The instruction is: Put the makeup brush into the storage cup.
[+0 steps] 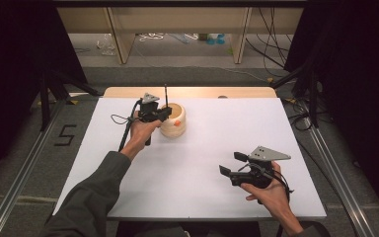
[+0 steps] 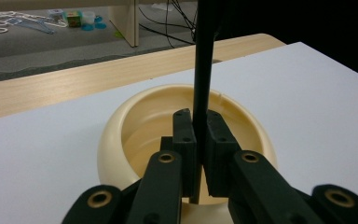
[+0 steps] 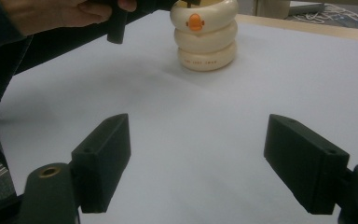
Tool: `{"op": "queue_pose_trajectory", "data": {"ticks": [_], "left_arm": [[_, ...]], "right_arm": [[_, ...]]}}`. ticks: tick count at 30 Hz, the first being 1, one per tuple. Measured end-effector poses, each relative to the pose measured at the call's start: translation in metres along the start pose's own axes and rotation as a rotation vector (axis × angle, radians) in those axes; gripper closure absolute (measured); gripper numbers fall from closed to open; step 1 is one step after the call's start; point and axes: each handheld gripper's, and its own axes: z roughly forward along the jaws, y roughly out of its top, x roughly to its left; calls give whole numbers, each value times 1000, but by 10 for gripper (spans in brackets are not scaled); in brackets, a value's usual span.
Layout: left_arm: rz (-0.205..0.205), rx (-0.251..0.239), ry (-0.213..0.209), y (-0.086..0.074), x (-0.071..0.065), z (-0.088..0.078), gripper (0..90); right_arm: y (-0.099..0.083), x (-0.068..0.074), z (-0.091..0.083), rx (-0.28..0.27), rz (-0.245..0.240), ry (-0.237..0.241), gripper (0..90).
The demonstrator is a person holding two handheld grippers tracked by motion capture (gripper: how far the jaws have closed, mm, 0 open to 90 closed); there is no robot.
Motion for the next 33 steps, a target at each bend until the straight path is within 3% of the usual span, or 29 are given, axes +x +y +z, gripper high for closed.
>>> {"op": "queue_pose_trajectory", "data": {"ticks": [8,10,12,15,16,18,22,24,27,28,33], "left_arm": [[-5,6,-4,0,0,0,835],[-14,7,-18,0,0,0,755],[-21,8,-12,0,1,-2,673],[-10,-3,-15,2,1,-4,641],[-20,-6,-18,2,1,-5,587],[-5,-17,-11,4,1,-7,552],[-14,-19,2,6,2,-12,480],[-18,-24,-5,7,2,-16,472],[-26,-27,-4,9,2,-22,420],[-27,-28,-8,9,2,-24,391],[-41,-35,-25,11,-1,-33,343]], "right_arm": [[0,0,0,2,2,-1,237],[0,0,0,10,22,9,237],[0,-1,0,-1,4,-2,237],[0,1,0,13,23,10,237],[0,1,0,16,24,8,236],[0,0,0,9,12,4,236],[0,-1,1,-4,6,-4,233],[0,0,0,3,25,6,233],[1,-1,-3,19,11,-19,232],[0,-2,0,-15,15,-5,231],[0,-2,0,-18,13,-11,230]]}}
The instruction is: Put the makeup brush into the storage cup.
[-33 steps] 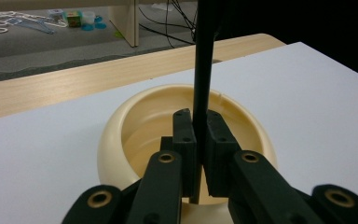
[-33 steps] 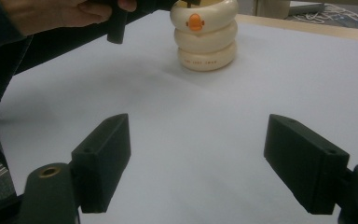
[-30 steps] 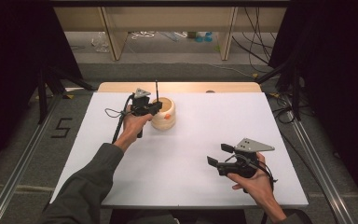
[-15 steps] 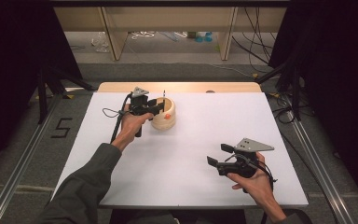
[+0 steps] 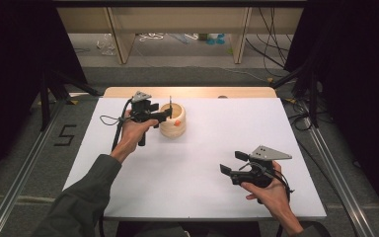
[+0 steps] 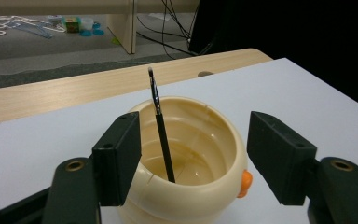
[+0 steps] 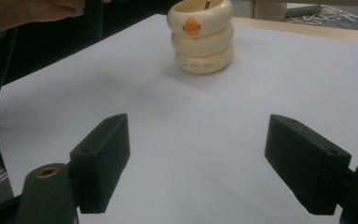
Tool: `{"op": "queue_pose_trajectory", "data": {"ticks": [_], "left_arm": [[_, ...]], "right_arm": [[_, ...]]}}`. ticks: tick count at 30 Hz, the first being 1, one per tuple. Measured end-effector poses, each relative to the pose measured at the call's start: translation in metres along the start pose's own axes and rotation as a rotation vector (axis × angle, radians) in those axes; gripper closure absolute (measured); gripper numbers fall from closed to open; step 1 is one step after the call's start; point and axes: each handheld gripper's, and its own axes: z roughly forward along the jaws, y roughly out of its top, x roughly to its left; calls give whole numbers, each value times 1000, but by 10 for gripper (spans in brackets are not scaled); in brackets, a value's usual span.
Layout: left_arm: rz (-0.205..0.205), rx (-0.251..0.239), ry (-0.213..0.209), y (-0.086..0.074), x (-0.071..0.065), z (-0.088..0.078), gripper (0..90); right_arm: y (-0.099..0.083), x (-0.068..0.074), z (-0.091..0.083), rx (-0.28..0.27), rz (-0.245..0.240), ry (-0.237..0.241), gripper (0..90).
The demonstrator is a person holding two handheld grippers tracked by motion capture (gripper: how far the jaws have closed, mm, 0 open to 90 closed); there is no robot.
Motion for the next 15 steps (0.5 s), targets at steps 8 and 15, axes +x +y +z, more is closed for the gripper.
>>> {"op": "queue_pose_trajectory", "data": {"ticks": [8,15], "left_arm": [[-7,-11,-26,-1,-8,-12,296],[4,-3,-65,-1,-16,-23,236]], "right_arm": [[0,0,-1,12,22,8,228],[1,0,-2,11,22,4,226]]}}
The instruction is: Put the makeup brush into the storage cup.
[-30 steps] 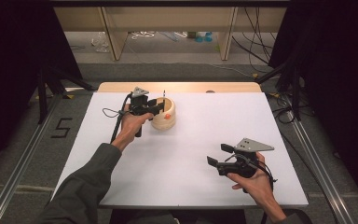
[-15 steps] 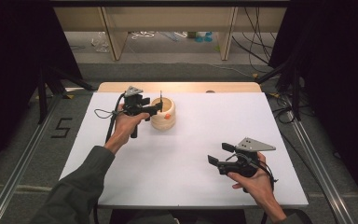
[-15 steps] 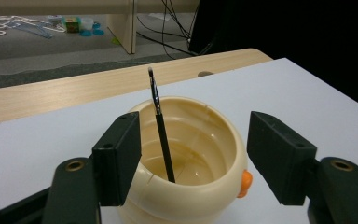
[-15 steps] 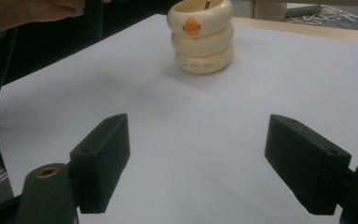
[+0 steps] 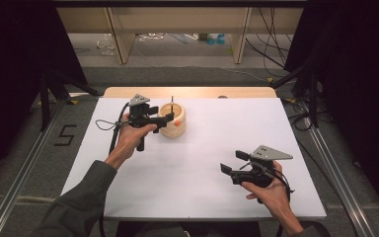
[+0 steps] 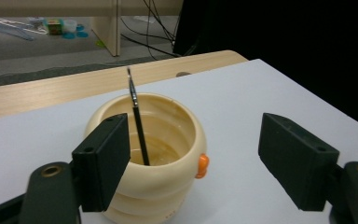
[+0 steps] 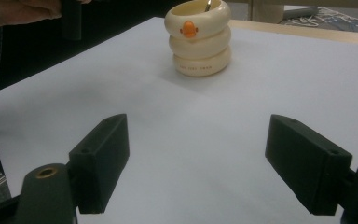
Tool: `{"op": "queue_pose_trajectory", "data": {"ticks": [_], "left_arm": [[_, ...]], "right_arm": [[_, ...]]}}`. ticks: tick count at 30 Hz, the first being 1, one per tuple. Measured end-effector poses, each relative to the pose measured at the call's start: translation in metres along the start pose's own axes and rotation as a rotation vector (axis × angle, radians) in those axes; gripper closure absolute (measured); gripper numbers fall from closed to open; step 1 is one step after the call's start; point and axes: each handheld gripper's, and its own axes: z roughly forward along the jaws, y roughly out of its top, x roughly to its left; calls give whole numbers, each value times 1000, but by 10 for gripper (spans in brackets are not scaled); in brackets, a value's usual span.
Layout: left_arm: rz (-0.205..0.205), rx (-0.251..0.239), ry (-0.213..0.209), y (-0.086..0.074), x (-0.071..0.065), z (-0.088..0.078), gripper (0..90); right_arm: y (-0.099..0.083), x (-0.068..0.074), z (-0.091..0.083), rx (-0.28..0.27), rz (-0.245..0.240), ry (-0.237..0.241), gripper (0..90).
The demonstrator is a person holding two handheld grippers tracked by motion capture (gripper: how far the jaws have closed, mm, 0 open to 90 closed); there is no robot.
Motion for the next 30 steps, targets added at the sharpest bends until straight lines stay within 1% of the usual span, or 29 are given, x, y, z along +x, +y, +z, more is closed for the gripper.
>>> {"op": "queue_pose_trajectory", "data": {"ticks": [1,2,3,5,6,7,8,10,12,15,17,18,19,20,22,23,24,25,26,27,29,30], "left_arm": [[-3,-3,-8,0,-1,-1,234],[3,-3,-12,-1,-3,-2,231],[10,-3,-15,-1,-4,-3,231],[9,-8,-21,-2,-6,-6,221],[10,-11,-24,-3,-7,-8,222],[-7,-19,-24,-3,-8,-9,222],[6,-22,-28,-3,-9,-12,222],[2,-32,-28,-4,-10,-14,221],[13,-37,-28,-5,-10,-16,221],[18,-32,-29,-6,-11,-18,220],[9,-36,-30,-9,-12,-21,220],[15,-33,-30,-10,-12,-22,220],[6,-36,-26,-11,-12,-22,220],[15,-36,-31,-12,-12,-23,220],[14,-35,-27,-14,-13,-24,218],[14,-33,-29,-15,-13,-25,214],[15,-31,-30,-17,-13,-26,211],[17,-30,-32,-18,-14,-26,211],[8,-29,-34,-20,-15,-26,208],[20,-28,-39,-21,-17,-28,205],[19,-32,-43,-22,-17,-28,205],[22,-32,-45,-23,-18,-29,205]], "right_arm": [[0,1,0,-4,10,3,226],[0,-1,0,-18,-12,-8,226],[0,-1,0,-18,-12,-8,226],[0,-1,1,-25,-17,-13,226],[0,-1,0,-20,-10,-10,225],[0,-1,0,-20,-10,-9,226],[0,0,0,-20,-10,-9,225],[0,-1,1,-26,-18,-13,226],[0,0,1,-28,-18,-11,226],[0,0,1,-28,-18,-13,226],[0,0,1,-28,-18,-12,226],[0,0,1,-30,-19,-11,226],[0,0,1,-29,-18,-11,225],[0,0,1,-29,-20,-12,226],[0,0,1,-28,-19,-12,225],[0,0,0,-18,-5,-3,225],[0,0,-1,-8,-13,-14,225],[0,0,-1,-8,-13,-14,225],[0,0,0,-13,-20,-17,225],[0,0,0,-12,-19,-18,225],[0,0,0,-13,-19,-21,225],[0,1,-1,-6,-10,-21,225]]}}
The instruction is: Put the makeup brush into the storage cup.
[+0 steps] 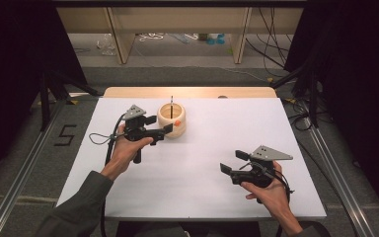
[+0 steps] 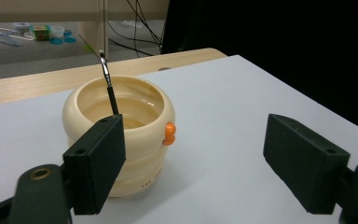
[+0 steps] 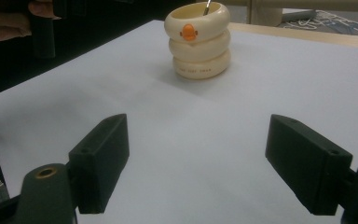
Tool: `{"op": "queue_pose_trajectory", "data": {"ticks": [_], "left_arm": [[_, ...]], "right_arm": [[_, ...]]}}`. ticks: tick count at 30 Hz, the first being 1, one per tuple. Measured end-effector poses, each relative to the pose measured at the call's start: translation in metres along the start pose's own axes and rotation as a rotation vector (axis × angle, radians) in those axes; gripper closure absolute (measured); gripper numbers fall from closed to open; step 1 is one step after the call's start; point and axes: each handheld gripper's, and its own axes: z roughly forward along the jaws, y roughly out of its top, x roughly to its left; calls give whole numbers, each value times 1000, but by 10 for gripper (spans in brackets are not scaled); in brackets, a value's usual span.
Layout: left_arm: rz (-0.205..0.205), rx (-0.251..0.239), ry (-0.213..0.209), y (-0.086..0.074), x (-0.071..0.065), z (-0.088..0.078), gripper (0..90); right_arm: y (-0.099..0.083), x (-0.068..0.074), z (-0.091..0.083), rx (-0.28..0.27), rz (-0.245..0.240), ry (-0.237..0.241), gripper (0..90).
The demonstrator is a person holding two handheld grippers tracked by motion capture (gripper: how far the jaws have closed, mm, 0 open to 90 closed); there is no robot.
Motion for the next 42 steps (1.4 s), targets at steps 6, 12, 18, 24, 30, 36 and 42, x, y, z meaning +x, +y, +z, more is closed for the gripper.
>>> {"op": "queue_pose_trajectory", "data": {"ticks": [6,12,18,24,30,36,42], "left_arm": [[5,2,-5,-4,-4,-1,205],[-8,-4,-4,-7,-7,-3,205],[12,-5,-12,-10,-9,-6,206],[20,1,-15,-13,-11,-8,194],[27,18,-14,-18,-15,-10,173],[50,20,-25,-20,-20,-12,168],[49,24,-34,-24,-22,-15,169]], "right_arm": [[0,1,1,-10,8,10,225],[0,0,2,-25,16,20,224],[0,0,2,-27,16,20,220],[0,1,2,-29,15,22,205],[0,1,1,-25,23,20,184],[1,0,1,-49,-5,6,180],[0,0,2,-56,-8,4,181]]}}
